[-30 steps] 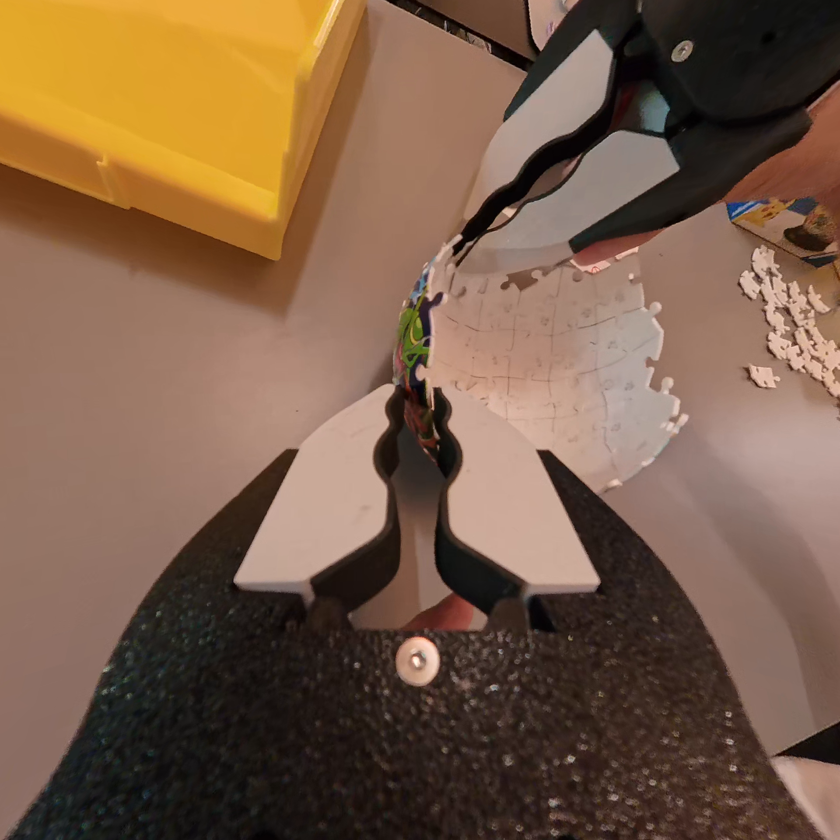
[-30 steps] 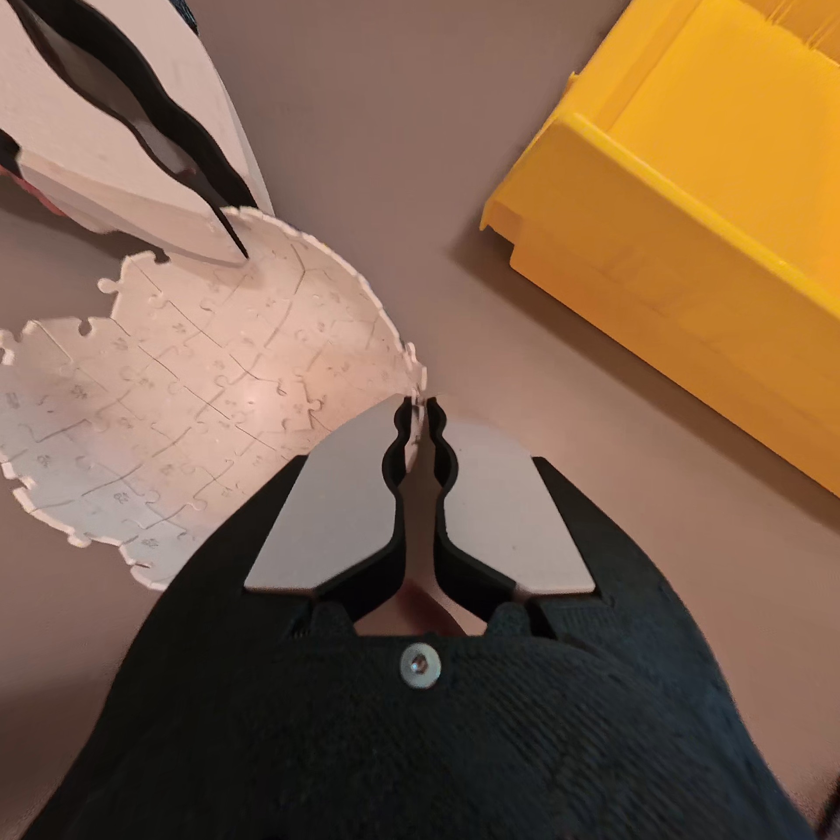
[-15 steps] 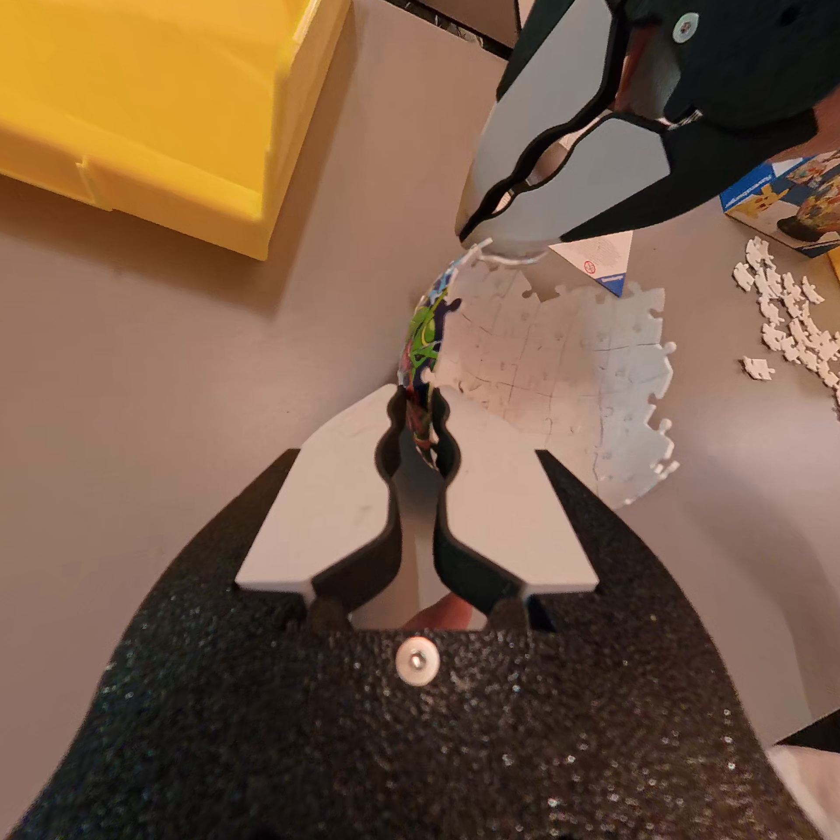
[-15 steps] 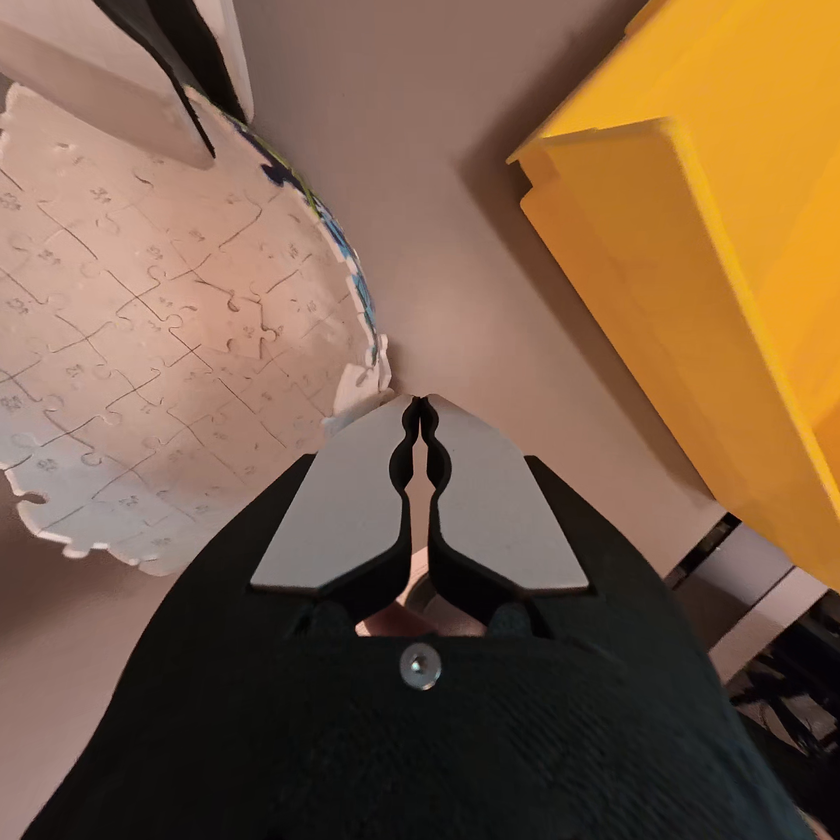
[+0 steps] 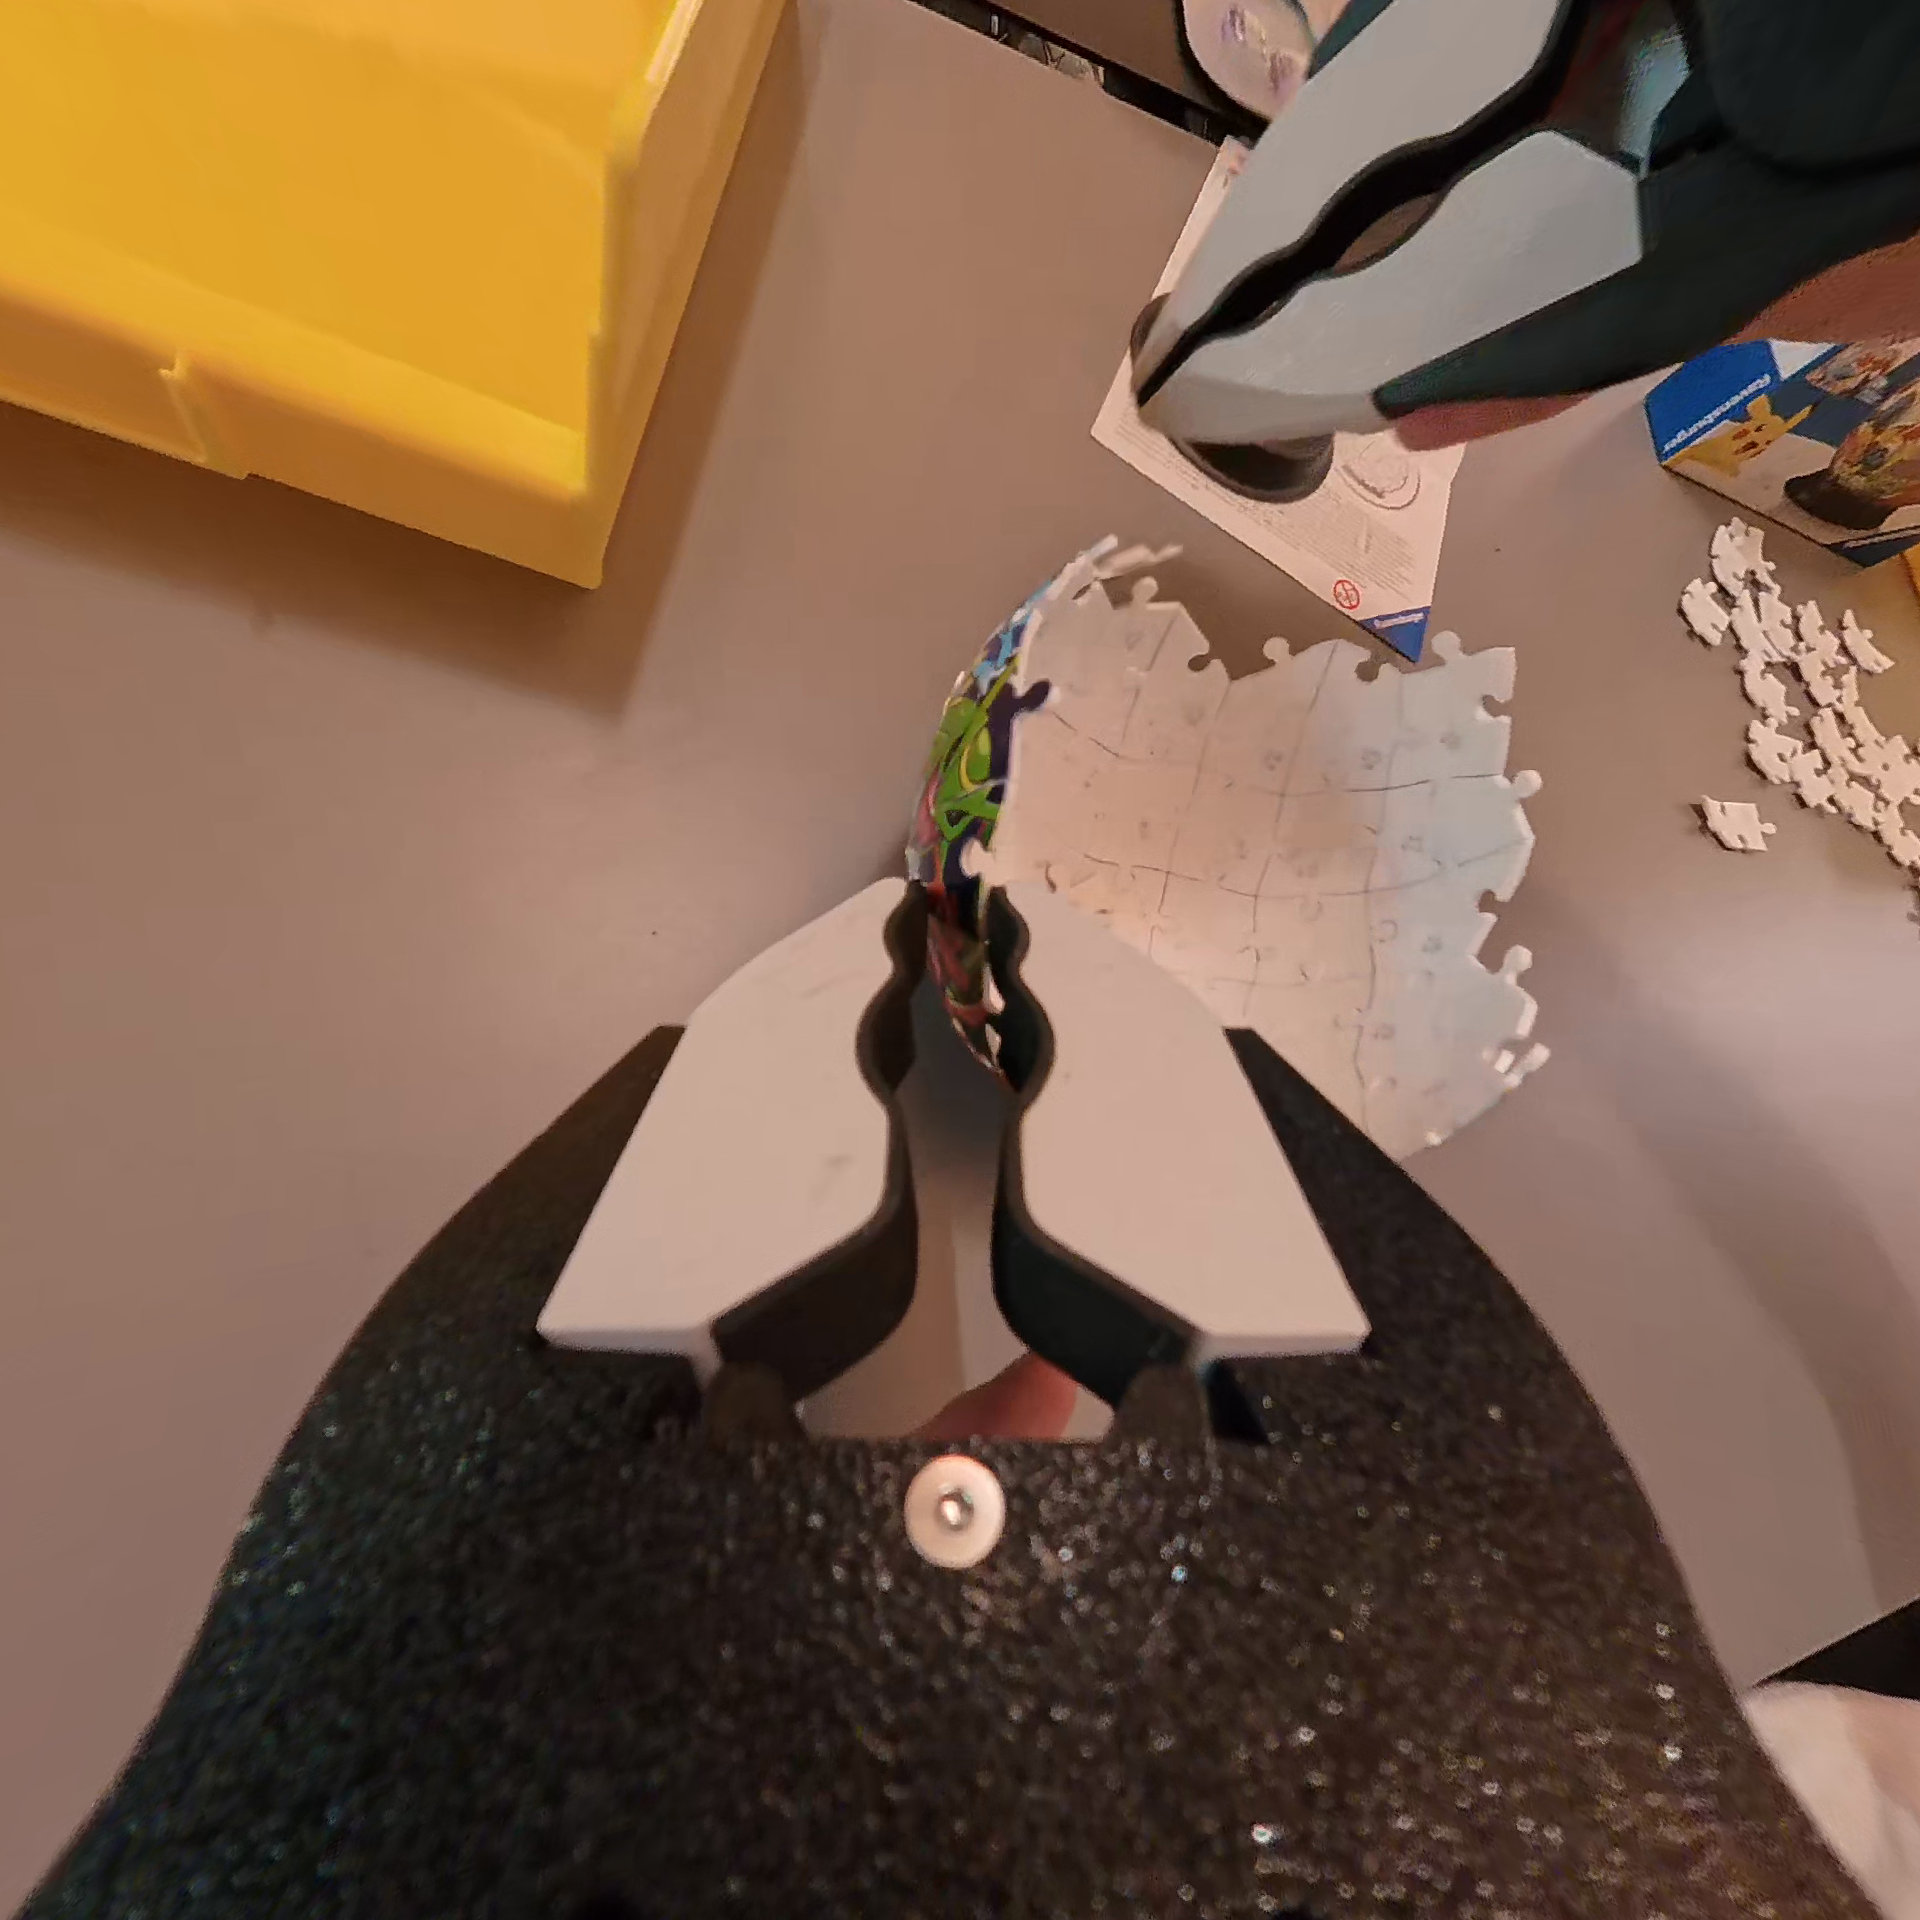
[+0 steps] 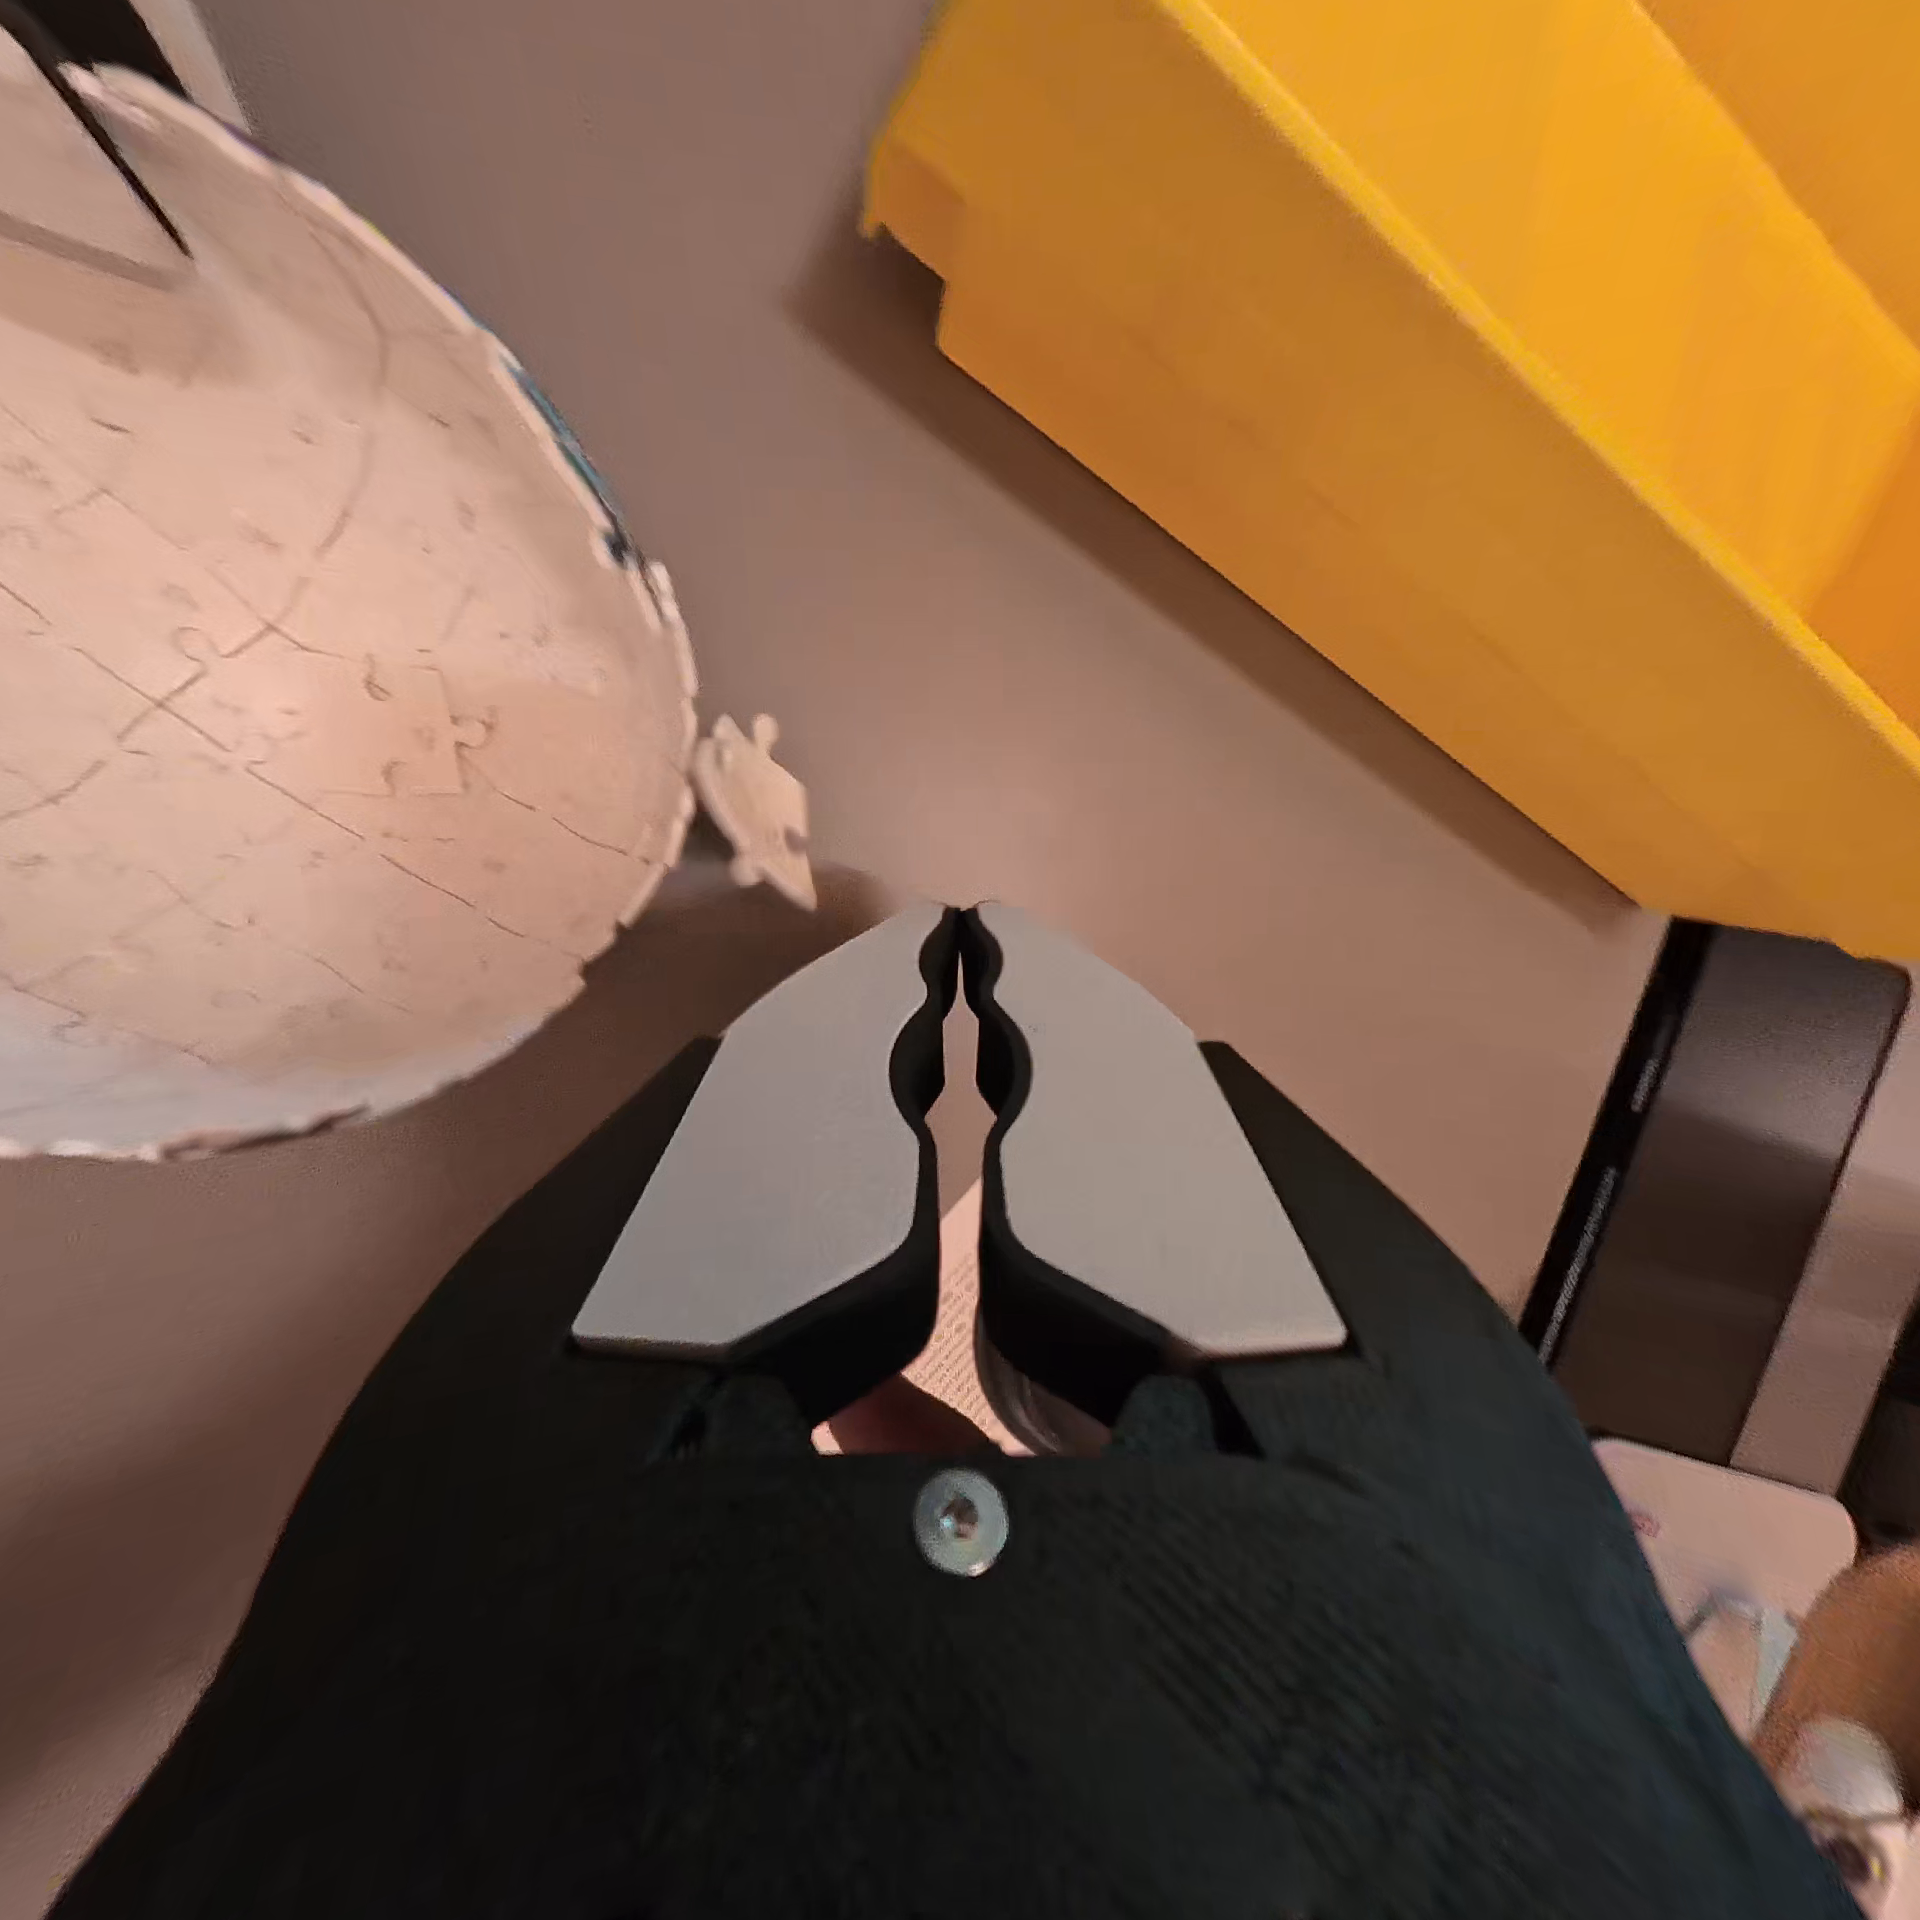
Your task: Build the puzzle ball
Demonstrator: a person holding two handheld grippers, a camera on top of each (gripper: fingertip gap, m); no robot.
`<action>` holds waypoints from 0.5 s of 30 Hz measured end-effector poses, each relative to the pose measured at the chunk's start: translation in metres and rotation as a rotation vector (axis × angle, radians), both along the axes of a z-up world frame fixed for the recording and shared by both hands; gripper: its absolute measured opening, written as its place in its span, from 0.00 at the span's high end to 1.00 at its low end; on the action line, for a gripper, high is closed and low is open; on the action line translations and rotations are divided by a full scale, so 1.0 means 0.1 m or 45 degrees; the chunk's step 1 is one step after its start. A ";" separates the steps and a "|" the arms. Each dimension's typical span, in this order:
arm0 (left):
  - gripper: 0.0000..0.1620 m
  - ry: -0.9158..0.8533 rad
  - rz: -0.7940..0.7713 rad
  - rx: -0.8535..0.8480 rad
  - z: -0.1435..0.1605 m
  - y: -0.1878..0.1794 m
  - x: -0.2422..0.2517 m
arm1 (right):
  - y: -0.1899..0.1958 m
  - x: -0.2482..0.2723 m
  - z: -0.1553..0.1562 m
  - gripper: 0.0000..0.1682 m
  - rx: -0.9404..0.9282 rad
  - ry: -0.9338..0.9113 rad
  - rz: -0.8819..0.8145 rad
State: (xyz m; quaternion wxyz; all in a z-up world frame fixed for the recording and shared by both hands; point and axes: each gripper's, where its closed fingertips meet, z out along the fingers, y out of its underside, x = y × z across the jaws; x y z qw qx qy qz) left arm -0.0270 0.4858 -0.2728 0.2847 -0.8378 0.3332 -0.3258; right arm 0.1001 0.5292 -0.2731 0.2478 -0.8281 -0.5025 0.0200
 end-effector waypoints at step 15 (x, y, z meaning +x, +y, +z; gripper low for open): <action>0.94 0.045 -0.049 0.023 0.04 0.02 -0.16 | -0.29 0.05 -0.47 0.80 0.012 0.190 -0.249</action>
